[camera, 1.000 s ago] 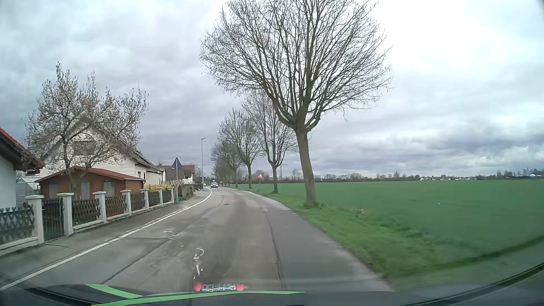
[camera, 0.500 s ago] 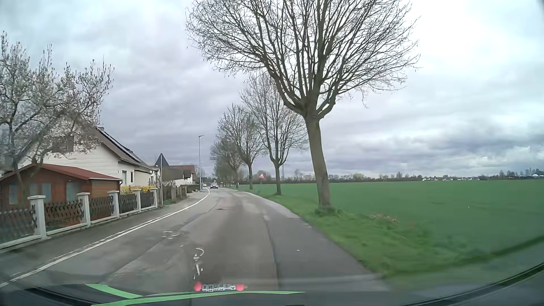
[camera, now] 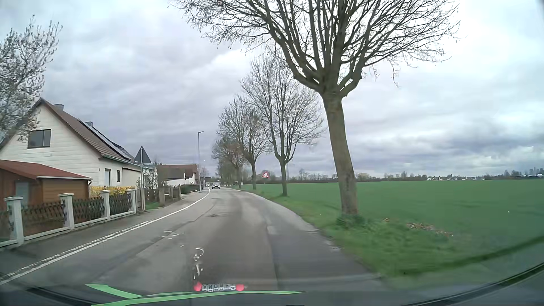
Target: Follow the waypoints while adhering to traffic rules and regulations
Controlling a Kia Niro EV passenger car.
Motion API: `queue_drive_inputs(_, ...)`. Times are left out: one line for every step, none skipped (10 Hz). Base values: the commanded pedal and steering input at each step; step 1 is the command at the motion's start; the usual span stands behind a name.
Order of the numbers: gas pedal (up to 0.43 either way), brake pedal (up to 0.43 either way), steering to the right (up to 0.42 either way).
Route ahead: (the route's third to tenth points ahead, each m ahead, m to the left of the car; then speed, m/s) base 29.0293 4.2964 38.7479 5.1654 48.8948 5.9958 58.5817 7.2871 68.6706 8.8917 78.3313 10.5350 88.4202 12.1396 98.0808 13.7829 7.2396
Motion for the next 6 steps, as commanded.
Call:
queue_drive_inputs(0.059, 0.000, -0.018)
queue_drive_inputs(0.059, 0.000, -0.018)
queue_drive_inputs(0.067, 0.000, -0.018)
queue_drive_inputs(0.067, 0.000, -0.018)
queue_drive_inputs(0.067, 0.000, -0.018)
queue_drive_inputs(0.067, 0.000, -0.018)
